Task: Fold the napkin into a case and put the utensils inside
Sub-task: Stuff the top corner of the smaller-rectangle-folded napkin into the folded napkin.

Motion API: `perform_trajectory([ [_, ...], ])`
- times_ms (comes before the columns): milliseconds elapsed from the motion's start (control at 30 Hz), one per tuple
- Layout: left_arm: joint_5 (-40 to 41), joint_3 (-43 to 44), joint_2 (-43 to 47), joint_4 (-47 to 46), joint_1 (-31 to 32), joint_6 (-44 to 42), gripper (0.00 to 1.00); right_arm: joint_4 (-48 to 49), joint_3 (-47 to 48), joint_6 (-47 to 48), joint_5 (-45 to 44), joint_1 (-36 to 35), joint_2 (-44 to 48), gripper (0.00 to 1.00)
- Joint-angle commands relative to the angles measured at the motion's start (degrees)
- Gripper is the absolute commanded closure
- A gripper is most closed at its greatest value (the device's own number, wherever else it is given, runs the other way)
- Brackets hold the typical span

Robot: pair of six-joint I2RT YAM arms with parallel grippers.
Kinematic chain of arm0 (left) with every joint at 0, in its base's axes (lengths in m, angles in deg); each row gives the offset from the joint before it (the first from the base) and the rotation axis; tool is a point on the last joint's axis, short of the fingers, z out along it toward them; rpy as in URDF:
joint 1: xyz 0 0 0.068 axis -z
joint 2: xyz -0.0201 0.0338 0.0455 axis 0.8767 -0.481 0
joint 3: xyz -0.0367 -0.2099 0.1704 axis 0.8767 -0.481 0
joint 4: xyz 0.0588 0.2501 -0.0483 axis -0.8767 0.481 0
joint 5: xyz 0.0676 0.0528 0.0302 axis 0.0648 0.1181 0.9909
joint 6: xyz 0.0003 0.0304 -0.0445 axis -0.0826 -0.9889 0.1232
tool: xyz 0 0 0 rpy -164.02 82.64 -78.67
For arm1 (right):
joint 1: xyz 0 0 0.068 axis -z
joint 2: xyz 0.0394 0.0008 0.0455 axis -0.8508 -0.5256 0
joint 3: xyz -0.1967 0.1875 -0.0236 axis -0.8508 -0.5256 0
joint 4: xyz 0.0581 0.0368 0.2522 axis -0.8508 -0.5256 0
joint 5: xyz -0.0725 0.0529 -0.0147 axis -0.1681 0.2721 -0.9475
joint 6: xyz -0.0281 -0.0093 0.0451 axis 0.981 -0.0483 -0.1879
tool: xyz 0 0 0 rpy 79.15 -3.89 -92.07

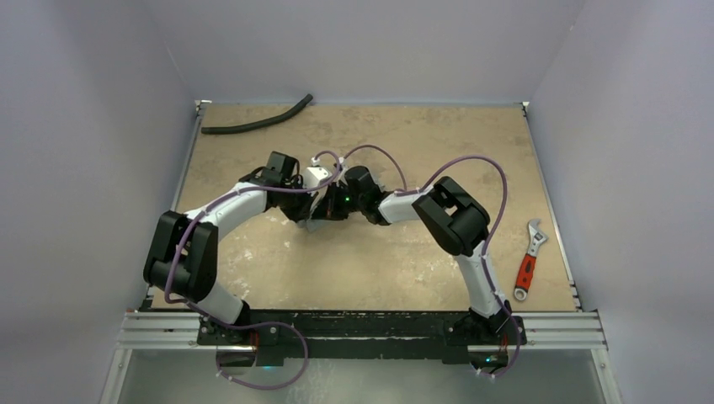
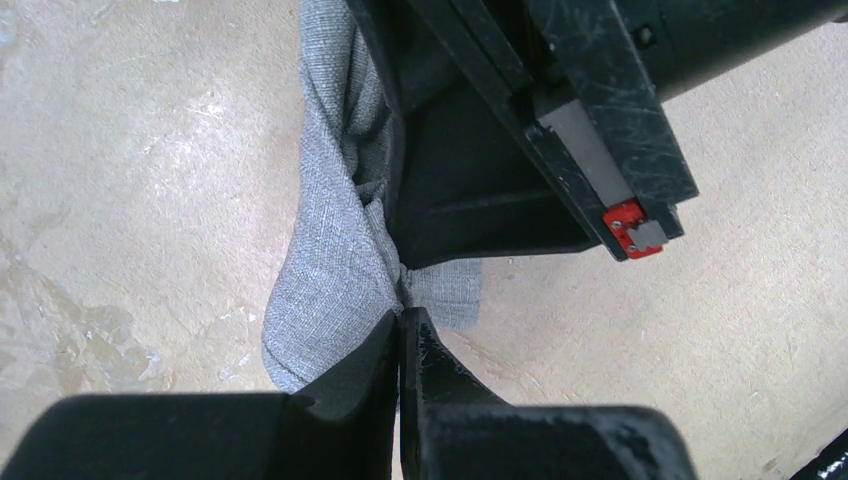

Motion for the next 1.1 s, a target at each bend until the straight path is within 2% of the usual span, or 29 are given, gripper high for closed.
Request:
perform_trajectory([
  [0, -2.17, -1.08, 2.58, 2.35, -0.50, -1.46, 1.00, -6.54, 0.66, 1.23, -6.49, 1.78, -3.28, 1.00],
  [267, -4.29, -2.21, 1.09, -1.21, -0.19, -0.04, 1.00, -7.22, 5.43, 0.24, -7.16, 1.26, -3.78, 1.00],
  [467, -0.98, -1.47, -2.79, -2.77, -0.14, -1.14, 1.00, -5.26, 6.78, -1.38, -5.04, -0.50, -3.49, 1.00],
  [600, 0.81, -0.27, -4.90, -2.80, -0.06, -3.37, 0.90, -4.25, 6.80, -2.67, -3.47, -1.20, -4.76, 1.00],
  [800, 5.60, -1.71, -5.22, -6.07, -0.03, -7.38, 0.89, -3.47, 5.28, -3.78, -0.30, -1.14, -3.60, 1.00],
  [967, 8.79, -1.54, -8.21, -4.21, 0.01, -9.41, 0.92, -4.24, 2.81, -0.50, 2.49, 1.63, 0.61, 1.00],
  [1067, 7.91, -2.50, -8.26, -4.20, -0.50, -9.65, 0.93, -6.52, 1.32, 3.14, 3.37, 3.45, 4.90, 0.93],
])
